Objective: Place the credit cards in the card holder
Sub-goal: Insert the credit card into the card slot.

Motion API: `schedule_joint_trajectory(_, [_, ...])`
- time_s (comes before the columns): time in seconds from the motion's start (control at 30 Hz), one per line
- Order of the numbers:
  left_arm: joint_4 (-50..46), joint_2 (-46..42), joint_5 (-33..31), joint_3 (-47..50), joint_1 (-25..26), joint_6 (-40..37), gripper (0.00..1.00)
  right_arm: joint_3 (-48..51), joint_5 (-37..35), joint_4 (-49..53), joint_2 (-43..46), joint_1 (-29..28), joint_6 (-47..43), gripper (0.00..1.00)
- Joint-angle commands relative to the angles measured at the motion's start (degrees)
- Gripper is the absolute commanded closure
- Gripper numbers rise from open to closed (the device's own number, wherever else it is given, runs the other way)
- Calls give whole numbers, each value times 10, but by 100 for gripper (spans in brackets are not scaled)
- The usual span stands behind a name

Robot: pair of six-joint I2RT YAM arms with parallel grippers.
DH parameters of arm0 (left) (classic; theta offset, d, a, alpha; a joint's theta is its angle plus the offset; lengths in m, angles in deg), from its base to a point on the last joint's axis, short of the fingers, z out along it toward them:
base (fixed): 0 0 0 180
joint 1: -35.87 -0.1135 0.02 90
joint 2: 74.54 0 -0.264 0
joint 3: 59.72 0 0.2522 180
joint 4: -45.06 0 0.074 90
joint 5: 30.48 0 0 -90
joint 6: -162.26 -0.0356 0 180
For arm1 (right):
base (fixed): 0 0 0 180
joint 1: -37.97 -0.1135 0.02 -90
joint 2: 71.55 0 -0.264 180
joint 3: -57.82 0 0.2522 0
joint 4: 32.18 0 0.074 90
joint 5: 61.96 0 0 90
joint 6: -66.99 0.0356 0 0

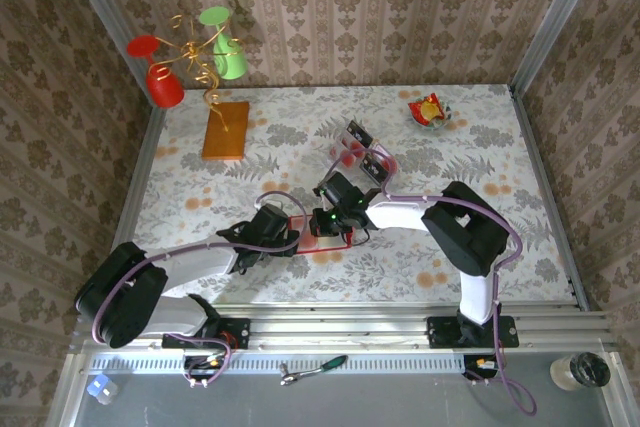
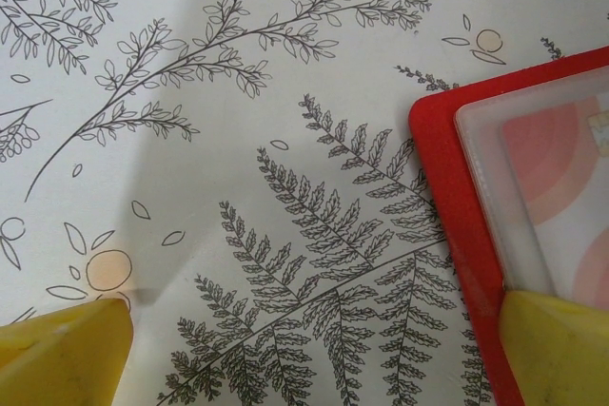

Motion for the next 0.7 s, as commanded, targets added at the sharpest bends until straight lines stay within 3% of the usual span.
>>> schedule_joint_trajectory(0.0, [-3,0,9,-22,-3,-1,0,14,2,19,-7,0,-4,98])
schedule_joint_trajectory(0.4, [-88,-14,-44,-40,-10,71,0,1,17,15,18,0,-8,97])
schedule_joint_trajectory(0.67, [-84,12,-36,-30,-21,85,0,-14,12,28,32,4,-17,97])
